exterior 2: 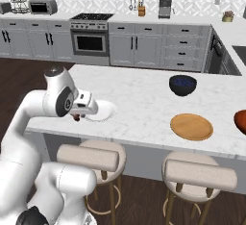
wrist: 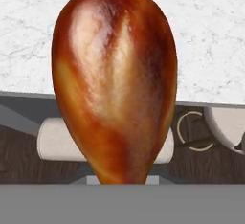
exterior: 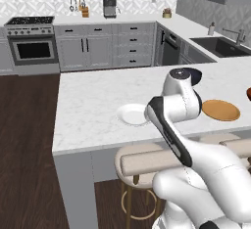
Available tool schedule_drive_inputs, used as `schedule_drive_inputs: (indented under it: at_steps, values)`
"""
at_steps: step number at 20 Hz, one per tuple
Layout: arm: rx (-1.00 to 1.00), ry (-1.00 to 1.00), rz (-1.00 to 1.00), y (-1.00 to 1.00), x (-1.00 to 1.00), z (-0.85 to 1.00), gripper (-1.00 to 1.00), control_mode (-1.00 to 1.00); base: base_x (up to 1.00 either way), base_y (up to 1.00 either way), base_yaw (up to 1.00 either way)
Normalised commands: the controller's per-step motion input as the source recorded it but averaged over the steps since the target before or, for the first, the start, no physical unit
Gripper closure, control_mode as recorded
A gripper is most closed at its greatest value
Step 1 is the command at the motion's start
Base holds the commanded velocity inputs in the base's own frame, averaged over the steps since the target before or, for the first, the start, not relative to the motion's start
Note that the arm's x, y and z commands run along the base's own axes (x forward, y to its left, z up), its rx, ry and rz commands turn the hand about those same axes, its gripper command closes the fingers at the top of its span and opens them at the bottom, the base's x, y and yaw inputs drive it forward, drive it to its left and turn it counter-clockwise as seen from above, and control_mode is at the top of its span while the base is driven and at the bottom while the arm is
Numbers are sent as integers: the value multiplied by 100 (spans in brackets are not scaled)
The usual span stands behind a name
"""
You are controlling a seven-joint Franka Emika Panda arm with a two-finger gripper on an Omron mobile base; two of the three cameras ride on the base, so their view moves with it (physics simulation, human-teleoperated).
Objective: Pick the chicken drumstick and tomato from their plates and place them in the bowl. Then put the bowl in the fridge.
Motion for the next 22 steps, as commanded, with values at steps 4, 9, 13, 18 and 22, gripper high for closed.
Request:
schedule_drive_inputs:
  at_steps: [4, 9, 13, 18, 22]
  values:
    - [0, 0, -3, 0, -66, 49, 100, -100, 0, 0, 0]
    - [2, 0, -2, -7, -74, 33, 100, 100, -19, -6, 0]
    - [0, 0, 0, 0, 0, 0, 100, 100, -100, -51, -4]
    - [0, 0, 0, 0, 0, 0, 100, 100, -29, -100, -4]
    - [0, 0, 0, 0, 0, 0, 100, 100, 0, -100, 0]
